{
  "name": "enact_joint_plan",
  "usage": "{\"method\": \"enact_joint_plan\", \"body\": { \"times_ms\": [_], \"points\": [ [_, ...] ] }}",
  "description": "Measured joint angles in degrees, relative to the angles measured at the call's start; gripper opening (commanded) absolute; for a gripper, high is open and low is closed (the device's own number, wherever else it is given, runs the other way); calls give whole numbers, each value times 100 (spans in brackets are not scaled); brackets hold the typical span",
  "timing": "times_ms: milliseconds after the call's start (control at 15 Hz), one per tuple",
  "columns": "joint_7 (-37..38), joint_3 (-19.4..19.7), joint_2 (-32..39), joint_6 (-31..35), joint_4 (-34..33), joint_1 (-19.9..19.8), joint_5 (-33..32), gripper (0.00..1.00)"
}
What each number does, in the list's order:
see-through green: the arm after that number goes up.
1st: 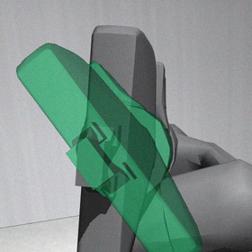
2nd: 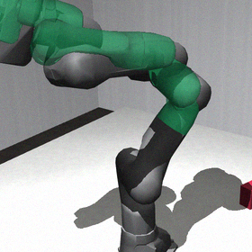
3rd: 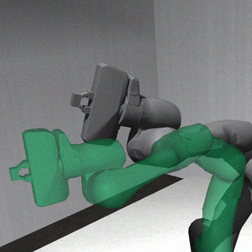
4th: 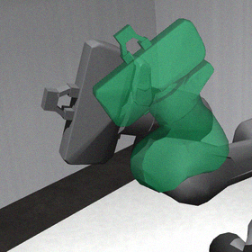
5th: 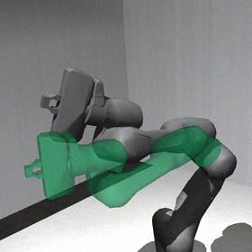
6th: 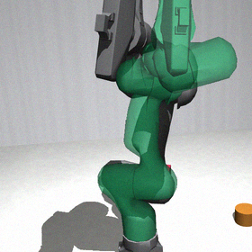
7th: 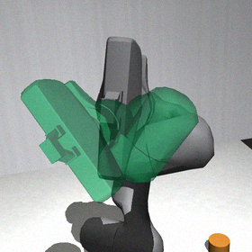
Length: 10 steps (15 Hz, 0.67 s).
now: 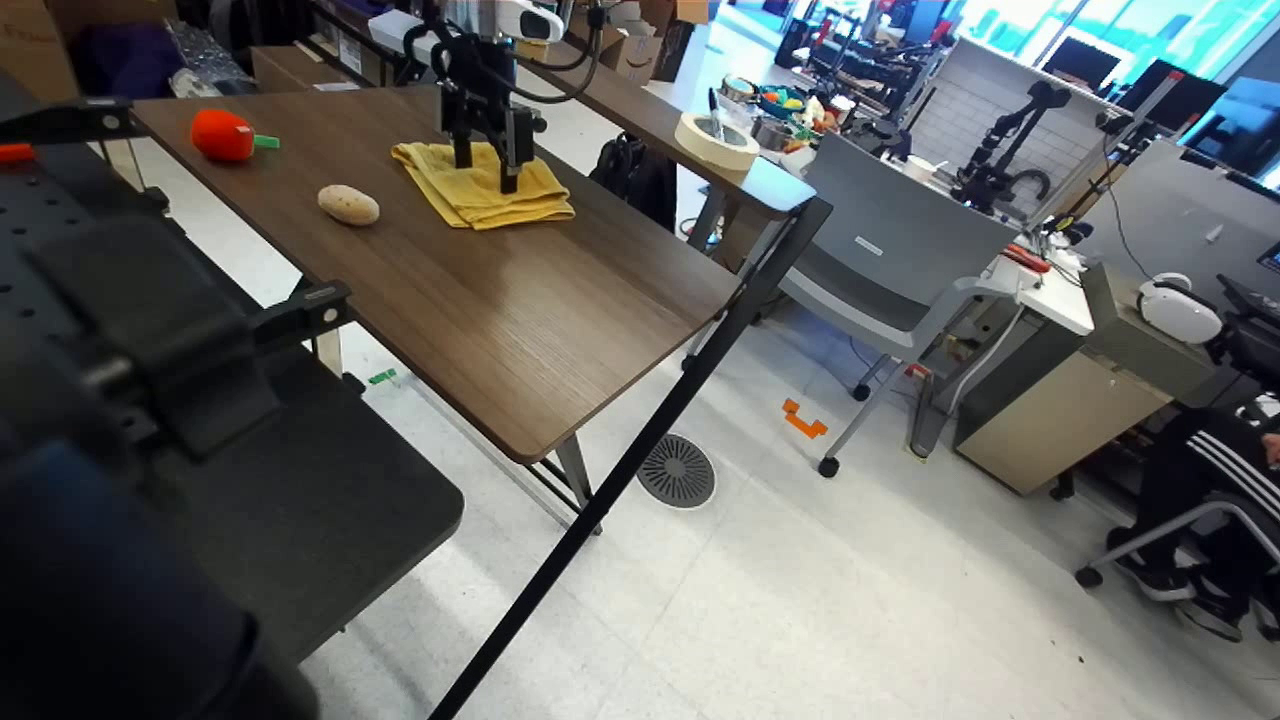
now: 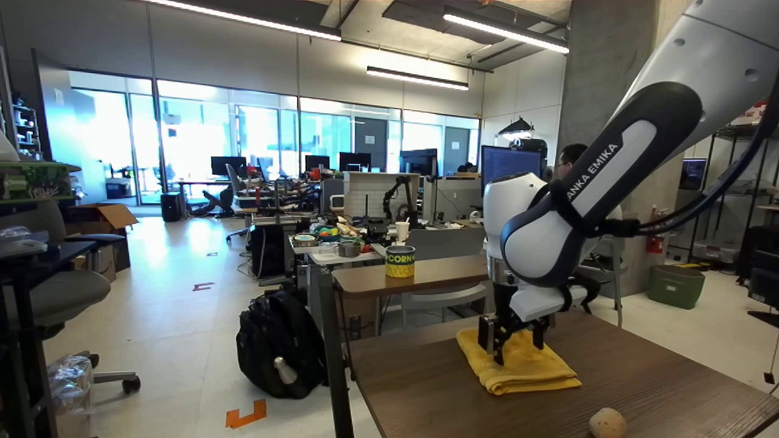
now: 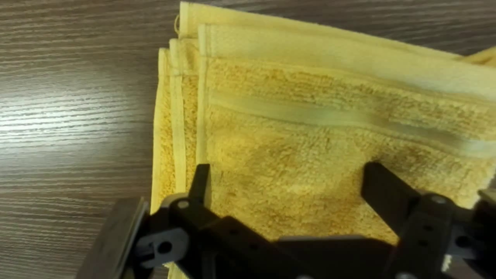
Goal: Move the two plush toys to the left and use the towel to the wipe the table
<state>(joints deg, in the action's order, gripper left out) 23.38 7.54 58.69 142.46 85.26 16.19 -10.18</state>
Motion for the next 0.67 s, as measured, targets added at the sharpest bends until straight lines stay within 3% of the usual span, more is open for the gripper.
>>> {"method": "enact_joint_plan", "body": {
  "times_ms": [400,533,667],
  "points": [
    [-1639,-875,516,-1061,-1084,-898,700,100],
    [-2203,-1100,637,-1134,-1254,-1167,765,100],
    [-2249,-1107,644,-1132,-1273,-1205,767,100]
  ]
}}
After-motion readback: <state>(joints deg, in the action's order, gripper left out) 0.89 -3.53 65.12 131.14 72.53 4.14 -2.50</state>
